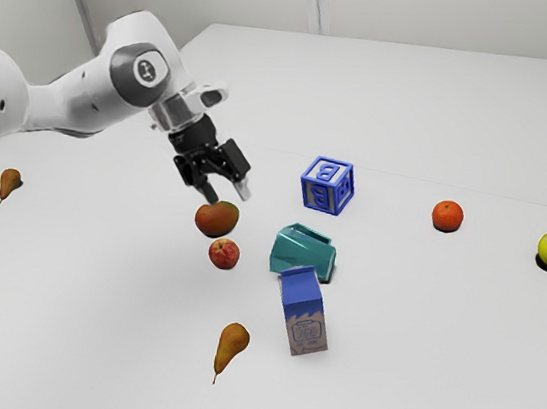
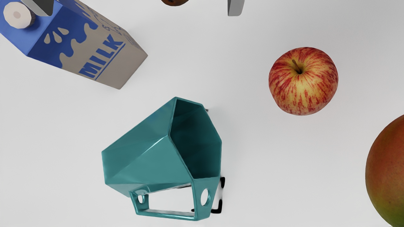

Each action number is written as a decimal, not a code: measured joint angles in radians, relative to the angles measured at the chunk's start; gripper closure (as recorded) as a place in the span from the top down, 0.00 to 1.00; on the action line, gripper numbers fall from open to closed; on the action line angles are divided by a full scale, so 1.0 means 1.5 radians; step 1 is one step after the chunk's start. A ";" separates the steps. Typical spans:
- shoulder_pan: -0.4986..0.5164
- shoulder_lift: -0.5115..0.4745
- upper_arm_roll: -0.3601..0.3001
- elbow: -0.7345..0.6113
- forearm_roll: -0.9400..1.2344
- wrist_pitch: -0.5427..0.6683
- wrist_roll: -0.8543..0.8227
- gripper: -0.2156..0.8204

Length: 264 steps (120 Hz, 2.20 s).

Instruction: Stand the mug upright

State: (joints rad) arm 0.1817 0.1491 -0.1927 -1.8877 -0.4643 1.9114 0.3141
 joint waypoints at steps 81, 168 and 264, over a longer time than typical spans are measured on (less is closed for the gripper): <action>-0.002 0.148 0.000 0.011 -0.197 0.053 0.192 0.79; -0.004 0.200 -0.012 0.018 -0.316 0.042 0.303 0.61; -0.041 0.161 -0.013 0.018 -0.253 0.063 0.351 0.05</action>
State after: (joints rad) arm 0.1206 0.3911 -0.2120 -1.8605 -0.8434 2.0064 0.8406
